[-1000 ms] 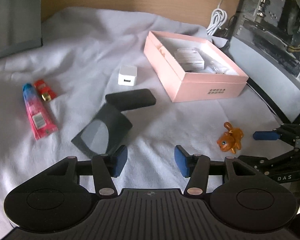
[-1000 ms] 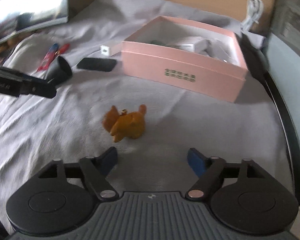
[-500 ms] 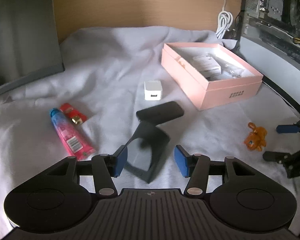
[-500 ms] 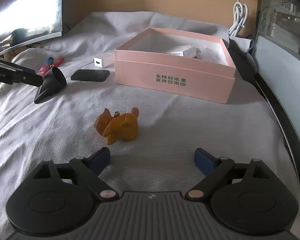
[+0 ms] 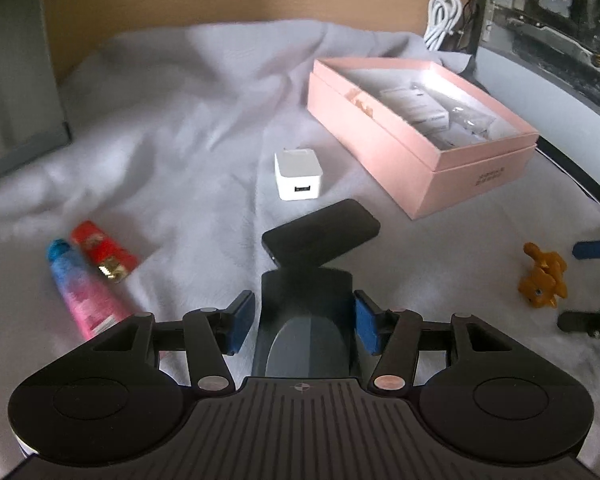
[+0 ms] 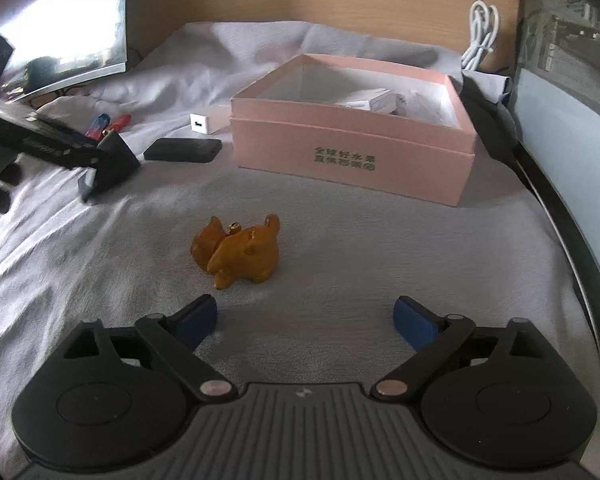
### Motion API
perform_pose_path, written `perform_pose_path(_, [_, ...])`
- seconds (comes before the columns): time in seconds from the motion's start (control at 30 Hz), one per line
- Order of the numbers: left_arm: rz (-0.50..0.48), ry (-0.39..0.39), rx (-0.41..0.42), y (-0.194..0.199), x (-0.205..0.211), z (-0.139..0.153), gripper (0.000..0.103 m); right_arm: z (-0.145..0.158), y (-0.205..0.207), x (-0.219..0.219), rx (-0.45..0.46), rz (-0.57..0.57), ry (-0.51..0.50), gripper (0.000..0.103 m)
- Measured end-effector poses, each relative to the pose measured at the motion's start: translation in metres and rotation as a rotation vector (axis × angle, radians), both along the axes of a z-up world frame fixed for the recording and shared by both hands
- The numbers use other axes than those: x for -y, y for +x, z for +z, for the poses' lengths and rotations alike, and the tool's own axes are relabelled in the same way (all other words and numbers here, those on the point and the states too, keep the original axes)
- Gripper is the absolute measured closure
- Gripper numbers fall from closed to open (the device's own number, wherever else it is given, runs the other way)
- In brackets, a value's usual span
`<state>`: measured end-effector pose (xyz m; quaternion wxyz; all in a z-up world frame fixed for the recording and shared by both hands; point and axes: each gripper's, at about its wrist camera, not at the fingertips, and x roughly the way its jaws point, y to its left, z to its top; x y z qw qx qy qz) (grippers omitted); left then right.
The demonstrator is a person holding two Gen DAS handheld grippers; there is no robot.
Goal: Organize rigid objects
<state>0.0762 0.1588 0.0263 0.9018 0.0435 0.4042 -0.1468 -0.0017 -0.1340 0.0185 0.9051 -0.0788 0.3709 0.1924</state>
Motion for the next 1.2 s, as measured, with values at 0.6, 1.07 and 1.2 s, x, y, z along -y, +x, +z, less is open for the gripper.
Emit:
perform_pose_path(0.6, [0.038, -0.053, -0.074, -0.047, 0.042, -0.002, 0.050, 0.001, 0.004, -0.001, -0.030, 0.048, -0.011, 0.003])
perform_pose_path(1.07, [0.129, -0.066, 0.000, -0.066, 0.048, -0.007, 0.049, 0.027, 0.019, -0.031, -0.063, 0.141, 0.041, 0.034])
perform_pose_path(1.2, [0.118, -0.050, 0.017, -0.072, 0.048, -0.008, 0.049, 0.012, 0.030, -0.049, -0.086, 0.146, -0.031, 0.049])
